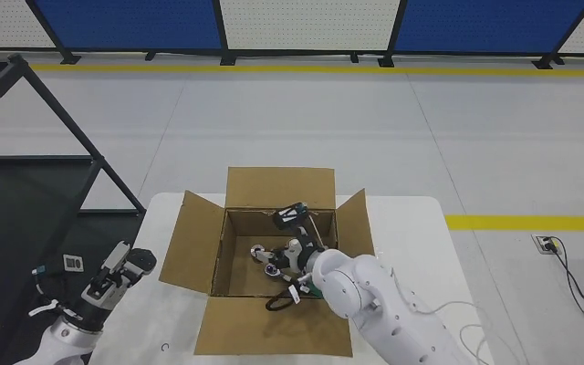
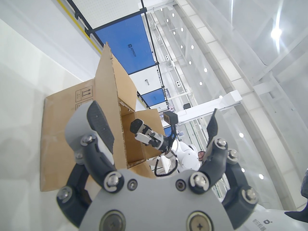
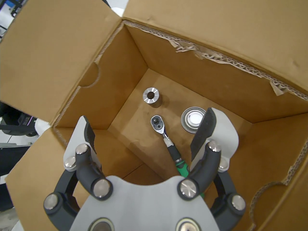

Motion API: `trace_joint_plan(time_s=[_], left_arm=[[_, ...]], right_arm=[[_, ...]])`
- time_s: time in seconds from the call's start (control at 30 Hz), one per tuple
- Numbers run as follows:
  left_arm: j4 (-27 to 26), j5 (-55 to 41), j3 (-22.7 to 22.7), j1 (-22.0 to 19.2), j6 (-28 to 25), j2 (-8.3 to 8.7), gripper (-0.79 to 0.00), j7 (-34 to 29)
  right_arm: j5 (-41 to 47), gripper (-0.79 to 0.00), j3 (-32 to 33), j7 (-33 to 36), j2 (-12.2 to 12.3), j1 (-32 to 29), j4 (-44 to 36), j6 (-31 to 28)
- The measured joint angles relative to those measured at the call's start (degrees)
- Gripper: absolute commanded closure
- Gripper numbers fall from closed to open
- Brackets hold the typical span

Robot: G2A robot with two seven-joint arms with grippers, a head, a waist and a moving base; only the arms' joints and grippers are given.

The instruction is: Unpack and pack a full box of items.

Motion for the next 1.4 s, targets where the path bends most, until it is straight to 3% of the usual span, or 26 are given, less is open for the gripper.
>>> trace_joint_plan(time_s=[0.37,0.77,0.83,0.93,1.03,1.1,1.4], left_arm=[[0.4,-1.7,-0.3,-0.5,-0.6,0.33,-0.785,-1.9],[1.5,-2.6,-1.0,0.3,-1.1,0.6,-0.785,-2.4],[1.7,-2.6,-1.0,0.4,-1.1,0.63,-0.785,-2.4],[1.9,-2.8,-0.9,0.4,-1.1,0.68,-0.785,-2.4],[2.2,-2.9,-0.9,0.3,-1.0,0.74,-0.785,-2.3],[2.4,-2.9,-0.8,0.3,-0.9,0.77,-0.785,-2.2],[2.6,-2.3,0.3,-0.8,-0.2,0.93,-0.785,-2.3]], right_arm=[[-5.6,-0.785,-2.5,3.4,-2.0,2.3,7.4,5.1],[-3.8,-0.785,-3.7,3.7,-5.1,5.6,16.7,5.9],[-3.4,-0.733,-4.0,3.5,-5.6,6.0,17.9,5.8],[-3.0,-0.372,-4.6,3.5,-6.5,6.8,20.0,5.5],[-2.6,-0.123,-5.0,3.4,-7.3,7.4,21.7,5.2],[-1.5,0.0,-4.8,3.2,-7.7,7.5,22.1,4.1],[-2.2,0.0,-2.1,2.0,-7.5,5.8,19.8,2.4]])
